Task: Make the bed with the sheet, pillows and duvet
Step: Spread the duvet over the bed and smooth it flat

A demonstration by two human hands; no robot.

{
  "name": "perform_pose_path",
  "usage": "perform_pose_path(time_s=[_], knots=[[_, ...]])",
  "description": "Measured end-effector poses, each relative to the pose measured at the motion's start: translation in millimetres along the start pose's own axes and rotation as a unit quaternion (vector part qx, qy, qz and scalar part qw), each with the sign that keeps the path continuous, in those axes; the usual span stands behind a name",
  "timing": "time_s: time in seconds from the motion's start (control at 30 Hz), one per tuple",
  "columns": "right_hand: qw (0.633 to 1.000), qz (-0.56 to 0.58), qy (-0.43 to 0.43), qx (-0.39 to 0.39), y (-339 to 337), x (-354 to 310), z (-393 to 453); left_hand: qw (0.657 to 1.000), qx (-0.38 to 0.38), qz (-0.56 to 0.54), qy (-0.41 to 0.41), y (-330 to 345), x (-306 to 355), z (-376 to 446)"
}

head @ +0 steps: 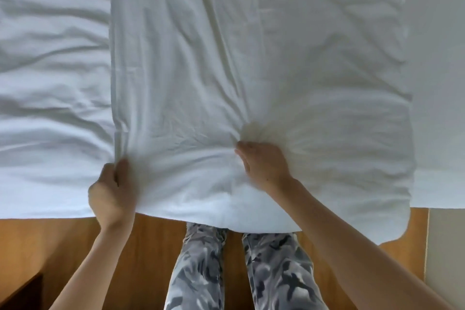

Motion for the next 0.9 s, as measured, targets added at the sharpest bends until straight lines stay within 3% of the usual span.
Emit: perform_pose_path(time_s=[0.1,0.2,0.23,0.3,0.37,0.4,0.47,0.53,0.6,0.73,0.83,0.9], knots=[[0.979,-0.01,-0.11,-0.17,35.4,-35.2,-33.7,1.0,-0.002,0.028,-0.009,2.8,-13.1,5.1],[0.969,0.097,-0.085,-0.21,41.1,-41.7,-55.8,0.997,0.017,0.071,-0.017,9.6,-9.5,4.6],[0.978,0.103,-0.094,-0.156,30.6,-38.6,-52.0,0.996,0.029,0.072,-0.038,9.7,-10.9,1.3],[0.991,0.062,-0.114,0.04,-13.9,-20.7,-33.5,0.992,0.043,0.074,-0.089,7.7,-24.6,-12.5],[0.976,0.055,-0.066,0.2,-58.8,21.8,-7.9,0.988,0.019,0.092,-0.124,10.4,-45.1,-34.1],[0.969,0.032,-0.047,0.241,-78.2,44.8,9.9,0.984,-0.001,0.107,-0.14,11.6,-54.7,-44.8],[0.966,-0.036,0.011,0.254,-105.2,99.8,52.0,0.978,-0.007,0.123,-0.166,13.0,-69.5,-59.2],[0.973,-0.083,0.085,0.199,-117.6,149.5,85.1,0.975,0.026,0.125,-0.18,10.9,-68.9,-64.4],[0.982,-0.09,0.106,0.125,-96.3,167.6,93.3,0.975,0.099,0.098,-0.176,7.8,-57.1,-65.4],[0.997,-0.053,-0.03,0.055,-11.2,93.5,38.0,0.972,0.224,0.006,-0.075,6.4,-1.7,-56.3],[0.984,-0.01,-0.179,-0.013,25.7,21.8,-15.6,0.976,0.197,-0.044,0.084,27.7,88.7,-36.7],[0.951,-0.01,-0.296,-0.088,51.6,-24.6,-52.3,0.965,0.137,-0.046,0.221,55.1,166.1,-28.7]])
Point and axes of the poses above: each hand's wrist, its own z-axis towards the middle knuckle, its own y-axis out of the palm, x = y × z, the point moved 9 cm from there along z, towards the middle knuckle, and after that the axes turned 3 degrees about x, right-handed, at the moved point
